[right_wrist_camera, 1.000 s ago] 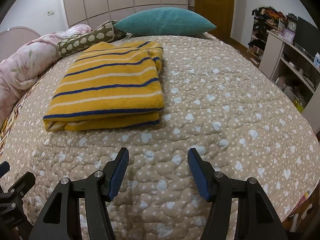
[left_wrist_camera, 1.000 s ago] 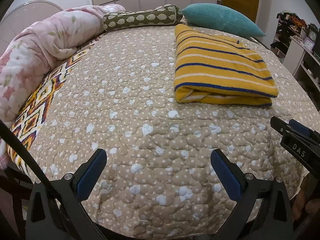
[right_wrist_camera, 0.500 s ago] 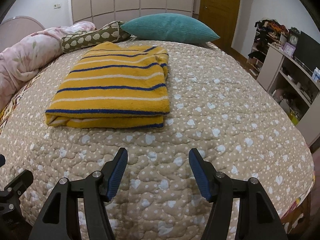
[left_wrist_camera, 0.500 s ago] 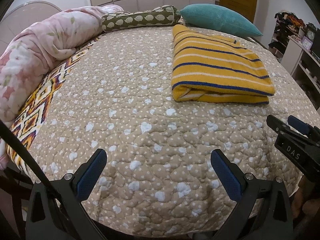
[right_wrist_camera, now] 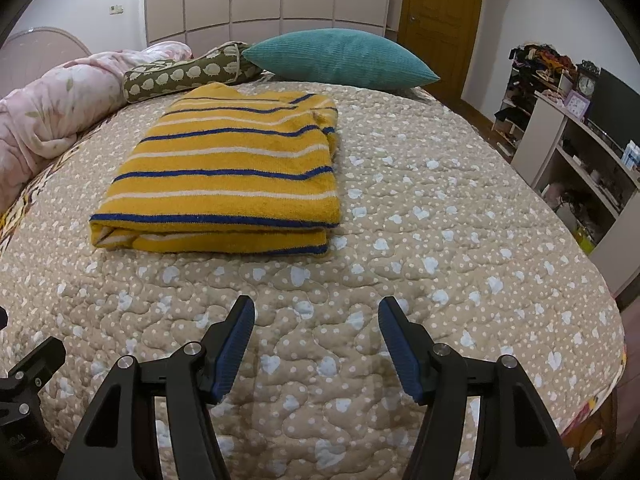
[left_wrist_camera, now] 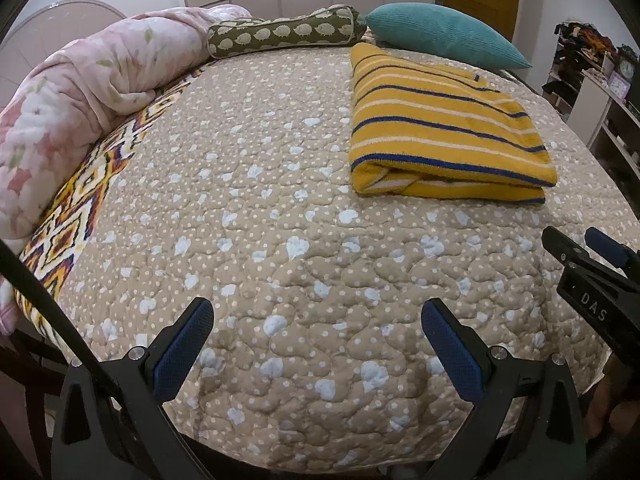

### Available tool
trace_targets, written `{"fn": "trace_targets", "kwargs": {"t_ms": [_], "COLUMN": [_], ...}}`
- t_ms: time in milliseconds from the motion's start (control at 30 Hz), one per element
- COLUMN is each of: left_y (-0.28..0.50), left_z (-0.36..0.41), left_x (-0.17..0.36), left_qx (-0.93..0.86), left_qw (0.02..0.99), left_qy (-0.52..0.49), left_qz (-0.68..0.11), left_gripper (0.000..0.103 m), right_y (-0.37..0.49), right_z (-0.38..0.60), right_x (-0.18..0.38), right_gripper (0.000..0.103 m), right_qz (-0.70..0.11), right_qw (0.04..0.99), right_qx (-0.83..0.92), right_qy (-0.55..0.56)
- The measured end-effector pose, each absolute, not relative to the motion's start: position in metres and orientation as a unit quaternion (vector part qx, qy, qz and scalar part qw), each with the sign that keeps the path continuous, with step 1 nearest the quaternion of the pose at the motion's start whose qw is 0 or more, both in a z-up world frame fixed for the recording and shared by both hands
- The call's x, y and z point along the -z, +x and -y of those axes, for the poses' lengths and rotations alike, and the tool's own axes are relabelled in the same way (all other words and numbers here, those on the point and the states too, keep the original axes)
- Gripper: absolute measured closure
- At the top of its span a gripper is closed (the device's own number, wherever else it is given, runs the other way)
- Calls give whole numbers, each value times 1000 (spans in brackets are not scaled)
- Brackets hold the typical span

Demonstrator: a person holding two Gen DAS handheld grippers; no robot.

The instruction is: Fold small clothes

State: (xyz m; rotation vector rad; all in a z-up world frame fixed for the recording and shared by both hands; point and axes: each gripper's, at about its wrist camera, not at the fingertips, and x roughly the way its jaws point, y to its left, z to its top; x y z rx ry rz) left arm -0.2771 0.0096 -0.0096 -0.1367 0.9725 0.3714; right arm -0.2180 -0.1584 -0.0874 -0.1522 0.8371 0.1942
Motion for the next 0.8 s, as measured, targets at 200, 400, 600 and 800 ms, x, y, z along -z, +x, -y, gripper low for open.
{"fn": "trace_targets", "kwargs": {"t_ms": [200, 400, 600, 800], "left_y": [-276, -276, -277, -278], "left_z": [-9, -11, -11, -11], "left_x": [12, 15, 15, 15], "left_qx": [-169, -159, -156, -154], "left_qw": [866, 864, 864, 864], "left_qy": [-72, -85, -94, -96], "left_qz": [-465, -470, -470, -469], "left_gripper": [0, 0, 0, 0], "right_y": [-221, -222, -223, -224], "right_z": [152, 150, 150, 153], "right_x": [87, 86, 84, 81], "right_gripper": [33, 32, 32, 31], "right_qz": [-403, -402, -399, -397], "right_qw": [906, 905, 907, 909], "right_qx": [-94, -96, -92, -87], "right_qy": [-92, -99, -98, -93]}}
